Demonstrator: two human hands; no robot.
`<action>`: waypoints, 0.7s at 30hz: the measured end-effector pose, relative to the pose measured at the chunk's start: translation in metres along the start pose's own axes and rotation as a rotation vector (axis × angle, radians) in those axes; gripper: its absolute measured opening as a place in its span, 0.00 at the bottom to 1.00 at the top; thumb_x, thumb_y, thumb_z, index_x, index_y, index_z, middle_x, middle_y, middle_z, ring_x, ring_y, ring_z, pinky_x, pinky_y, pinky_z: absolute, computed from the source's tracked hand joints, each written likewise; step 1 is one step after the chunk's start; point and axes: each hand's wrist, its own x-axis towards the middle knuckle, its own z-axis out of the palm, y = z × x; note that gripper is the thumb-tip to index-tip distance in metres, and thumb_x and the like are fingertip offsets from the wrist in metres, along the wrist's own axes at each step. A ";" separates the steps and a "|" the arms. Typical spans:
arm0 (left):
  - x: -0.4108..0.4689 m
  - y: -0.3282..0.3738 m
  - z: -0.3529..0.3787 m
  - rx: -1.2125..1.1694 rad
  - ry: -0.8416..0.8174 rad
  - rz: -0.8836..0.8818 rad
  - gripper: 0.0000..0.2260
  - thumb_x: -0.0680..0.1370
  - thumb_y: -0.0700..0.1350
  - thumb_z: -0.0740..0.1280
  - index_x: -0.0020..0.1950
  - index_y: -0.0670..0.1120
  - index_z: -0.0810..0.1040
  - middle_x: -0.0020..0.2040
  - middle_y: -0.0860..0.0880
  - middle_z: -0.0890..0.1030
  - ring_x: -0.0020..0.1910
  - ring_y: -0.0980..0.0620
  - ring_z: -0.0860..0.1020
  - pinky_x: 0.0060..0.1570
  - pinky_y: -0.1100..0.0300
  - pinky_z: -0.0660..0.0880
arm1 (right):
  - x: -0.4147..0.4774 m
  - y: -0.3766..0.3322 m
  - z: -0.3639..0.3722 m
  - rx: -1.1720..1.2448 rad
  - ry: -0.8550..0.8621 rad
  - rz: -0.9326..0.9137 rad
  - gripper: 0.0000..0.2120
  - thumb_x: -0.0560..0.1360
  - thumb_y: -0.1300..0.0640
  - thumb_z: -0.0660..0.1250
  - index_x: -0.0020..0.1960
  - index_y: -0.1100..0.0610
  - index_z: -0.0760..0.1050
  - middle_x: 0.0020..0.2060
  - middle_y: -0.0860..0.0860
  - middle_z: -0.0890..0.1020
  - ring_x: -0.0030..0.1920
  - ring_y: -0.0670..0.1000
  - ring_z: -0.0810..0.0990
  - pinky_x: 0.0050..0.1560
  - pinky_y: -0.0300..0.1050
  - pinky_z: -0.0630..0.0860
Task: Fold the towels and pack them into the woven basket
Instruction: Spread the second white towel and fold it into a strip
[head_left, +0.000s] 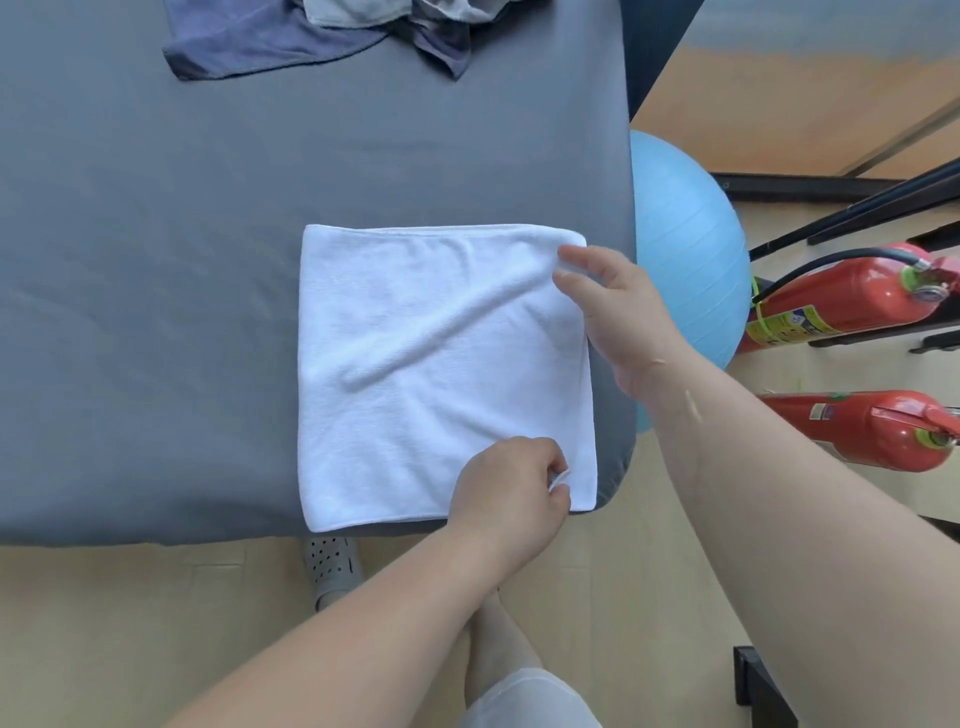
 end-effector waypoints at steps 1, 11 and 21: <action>-0.001 0.001 0.000 -0.006 0.020 0.012 0.03 0.76 0.47 0.66 0.46 0.52 0.79 0.40 0.56 0.78 0.43 0.54 0.76 0.43 0.57 0.75 | 0.002 -0.003 0.000 0.008 0.008 -0.020 0.17 0.81 0.55 0.66 0.68 0.52 0.76 0.68 0.42 0.75 0.66 0.41 0.73 0.65 0.42 0.71; -0.002 0.014 0.007 -0.031 0.067 0.109 0.04 0.77 0.46 0.64 0.46 0.49 0.79 0.39 0.54 0.76 0.43 0.52 0.75 0.45 0.55 0.75 | 0.018 -0.003 -0.006 -0.102 -0.012 -0.098 0.15 0.80 0.57 0.66 0.67 0.53 0.77 0.68 0.42 0.73 0.64 0.42 0.73 0.62 0.38 0.69; -0.002 -0.008 0.015 0.012 -0.022 0.193 0.12 0.78 0.45 0.63 0.58 0.48 0.81 0.49 0.52 0.83 0.50 0.52 0.78 0.52 0.55 0.76 | -0.005 0.022 -0.008 -0.310 0.139 -0.101 0.17 0.79 0.56 0.67 0.68 0.50 0.74 0.61 0.48 0.72 0.37 0.38 0.78 0.44 0.25 0.70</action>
